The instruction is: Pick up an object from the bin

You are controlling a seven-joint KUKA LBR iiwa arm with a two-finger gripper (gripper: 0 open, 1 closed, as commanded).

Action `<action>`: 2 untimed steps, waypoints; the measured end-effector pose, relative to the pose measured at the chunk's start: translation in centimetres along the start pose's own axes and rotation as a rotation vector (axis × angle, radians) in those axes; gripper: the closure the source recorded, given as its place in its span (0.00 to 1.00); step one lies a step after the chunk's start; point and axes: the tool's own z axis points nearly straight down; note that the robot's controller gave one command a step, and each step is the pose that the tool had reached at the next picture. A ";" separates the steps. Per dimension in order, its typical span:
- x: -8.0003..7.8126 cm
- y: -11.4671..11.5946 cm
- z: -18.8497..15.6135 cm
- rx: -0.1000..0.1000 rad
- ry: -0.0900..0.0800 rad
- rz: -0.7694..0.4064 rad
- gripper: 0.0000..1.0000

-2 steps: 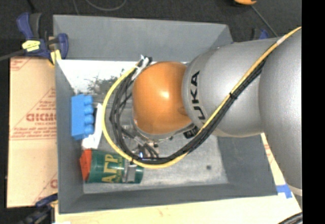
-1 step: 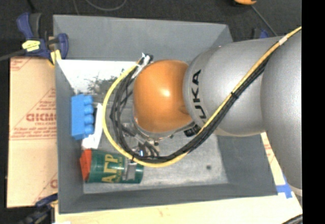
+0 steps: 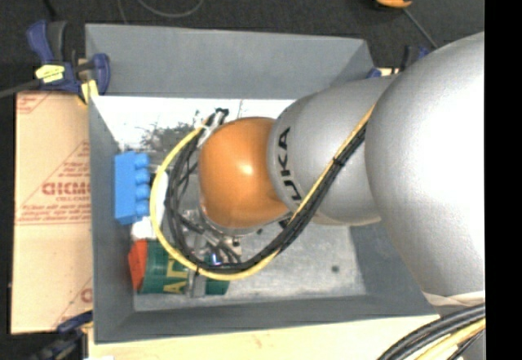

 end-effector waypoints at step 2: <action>-1.5 1.4 5.7 0.002 0.009 -0.446 1.00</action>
Offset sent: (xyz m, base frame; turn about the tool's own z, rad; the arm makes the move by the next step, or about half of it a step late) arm 0.0135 0.0166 -0.0575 -0.4532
